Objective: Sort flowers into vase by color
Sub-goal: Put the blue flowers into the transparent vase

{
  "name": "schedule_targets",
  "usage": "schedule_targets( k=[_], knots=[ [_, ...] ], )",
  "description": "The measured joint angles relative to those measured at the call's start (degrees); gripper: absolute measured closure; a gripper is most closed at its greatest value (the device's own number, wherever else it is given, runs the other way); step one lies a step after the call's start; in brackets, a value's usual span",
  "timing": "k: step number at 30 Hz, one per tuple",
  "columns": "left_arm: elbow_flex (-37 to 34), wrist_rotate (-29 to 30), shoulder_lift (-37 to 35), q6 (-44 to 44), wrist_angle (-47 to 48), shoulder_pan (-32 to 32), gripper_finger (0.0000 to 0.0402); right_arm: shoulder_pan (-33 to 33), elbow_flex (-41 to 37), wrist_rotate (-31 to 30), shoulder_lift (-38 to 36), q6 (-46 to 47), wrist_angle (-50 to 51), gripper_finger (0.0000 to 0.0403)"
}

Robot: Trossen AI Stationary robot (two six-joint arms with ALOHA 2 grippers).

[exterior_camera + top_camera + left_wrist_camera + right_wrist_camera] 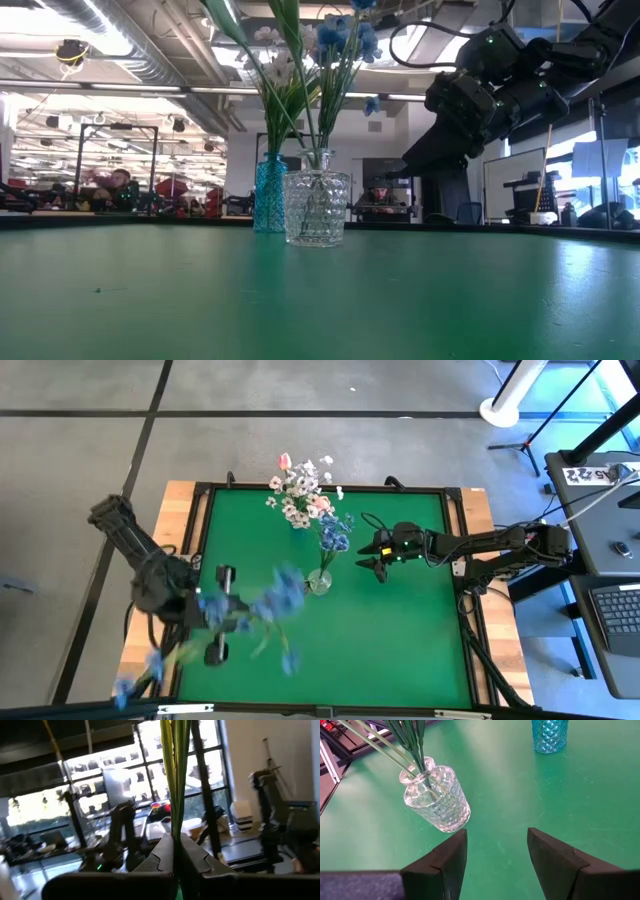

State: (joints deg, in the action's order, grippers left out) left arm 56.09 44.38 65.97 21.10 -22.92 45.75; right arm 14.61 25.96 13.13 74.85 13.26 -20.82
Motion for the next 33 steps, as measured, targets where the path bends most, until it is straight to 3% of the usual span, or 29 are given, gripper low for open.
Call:
schedule_targets(
  k=[4, 10, 15, 20, 27, 33],
  knots=[
    [-9.9, -0.9, -6.6, -3.6, -2.5, -4.2, 0.0401, 0.0, 0.0, 0.0, 0.0, 0.0, -0.1, 0.0198],
    [-25.8, -7.0, -15.0, -7.1, -15.5, -13.9, 0.0401, 0.0, 0.0, 0.0, 0.0, 0.5, 0.0, 0.0198],
    [-33.9, -17.8, -18.9, -10.0, -25.2, -22.8, 0.0401, 0.0, 0.0, 0.0, 0.0, 0.6, 0.0, 0.0198],
    [-38.0, -29.6, -17.2, -19.2, -27.1, -32.2, 0.0401, 0.0, 0.0, 0.0, 0.0, 0.6, -0.4, 0.0198],
    [-38.2, -36.7, -9.6, -21.7, -31.4, -39.8, 0.0401, 0.0, 0.0, 0.0, 0.0, 0.7, -3.1, 0.0198],
    [-38.2, -43.2, 0.0, -23.8, -40.5, -44.7, 0.0401, 0.0, 0.0, -0.6, 0.0, 1.4, -3.8, 0.0198]
  ],
)
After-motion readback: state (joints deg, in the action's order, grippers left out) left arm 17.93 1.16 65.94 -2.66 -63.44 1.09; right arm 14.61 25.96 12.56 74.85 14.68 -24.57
